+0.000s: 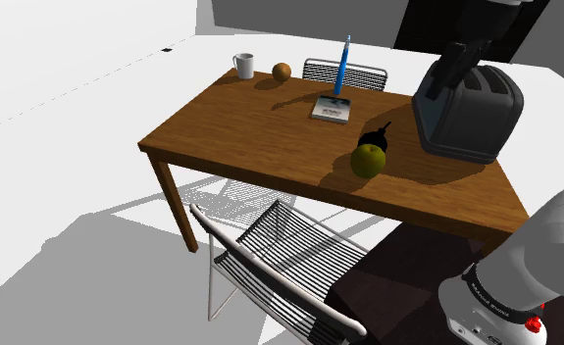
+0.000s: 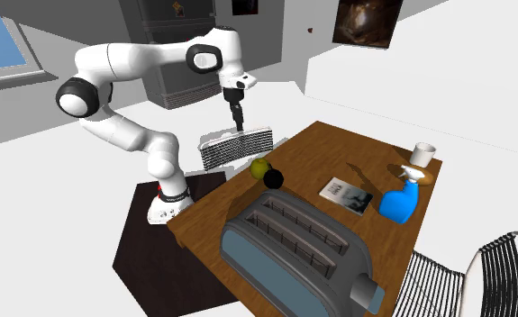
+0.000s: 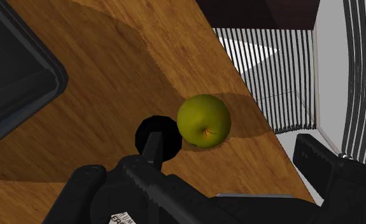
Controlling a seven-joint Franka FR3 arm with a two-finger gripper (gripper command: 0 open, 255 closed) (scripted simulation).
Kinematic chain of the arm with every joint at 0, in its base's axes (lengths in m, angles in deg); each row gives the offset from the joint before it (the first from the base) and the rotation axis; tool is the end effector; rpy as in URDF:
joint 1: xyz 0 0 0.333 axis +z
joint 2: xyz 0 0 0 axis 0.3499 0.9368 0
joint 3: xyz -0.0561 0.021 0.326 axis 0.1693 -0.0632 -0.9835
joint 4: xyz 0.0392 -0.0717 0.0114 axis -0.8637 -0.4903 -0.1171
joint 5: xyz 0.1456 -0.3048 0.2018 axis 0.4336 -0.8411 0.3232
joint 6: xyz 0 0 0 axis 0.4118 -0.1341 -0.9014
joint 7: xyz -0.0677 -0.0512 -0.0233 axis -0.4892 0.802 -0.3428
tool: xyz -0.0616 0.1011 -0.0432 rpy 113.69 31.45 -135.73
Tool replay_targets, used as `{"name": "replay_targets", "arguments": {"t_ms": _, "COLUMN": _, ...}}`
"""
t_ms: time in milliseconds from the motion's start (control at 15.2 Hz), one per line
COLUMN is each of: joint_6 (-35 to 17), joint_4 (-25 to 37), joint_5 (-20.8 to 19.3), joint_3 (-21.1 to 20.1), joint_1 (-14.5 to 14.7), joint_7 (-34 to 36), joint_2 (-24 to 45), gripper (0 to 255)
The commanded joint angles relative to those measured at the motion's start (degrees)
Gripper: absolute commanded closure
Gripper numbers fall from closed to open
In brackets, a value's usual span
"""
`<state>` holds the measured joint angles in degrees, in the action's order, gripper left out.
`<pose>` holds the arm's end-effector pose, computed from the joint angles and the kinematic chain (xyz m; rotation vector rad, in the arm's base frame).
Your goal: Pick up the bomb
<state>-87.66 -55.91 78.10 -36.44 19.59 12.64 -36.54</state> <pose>0.2904 -0.0343 0.5951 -3.1163 -0.0281 -0.1038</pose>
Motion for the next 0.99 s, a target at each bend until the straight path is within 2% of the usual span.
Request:
{"name": "replay_targets", "arguments": {"t_ms": 0, "joint_6": 0.0, "joint_4": 0.0, "joint_5": 0.0, "joint_3": 0.0, "joint_1": 0.0, "joint_7": 0.0, "joint_2": 0.0, "gripper": 0}}
{"name": "replay_targets", "arguments": {"t_ms": 462, "joint_6": -12.82, "joint_4": -3.26, "joint_5": -1.04, "joint_3": 4.97, "joint_1": -0.5, "joint_7": -4.53, "joint_2": 9.46, "gripper": 0}}
{"name": "replay_targets", "arguments": {"t_ms": 924, "joint_6": -24.79, "joint_4": -2.51, "joint_5": 0.13, "joint_3": 9.96, "joint_1": -0.13, "joint_7": -9.83, "joint_2": 22.31, "gripper": 0}}
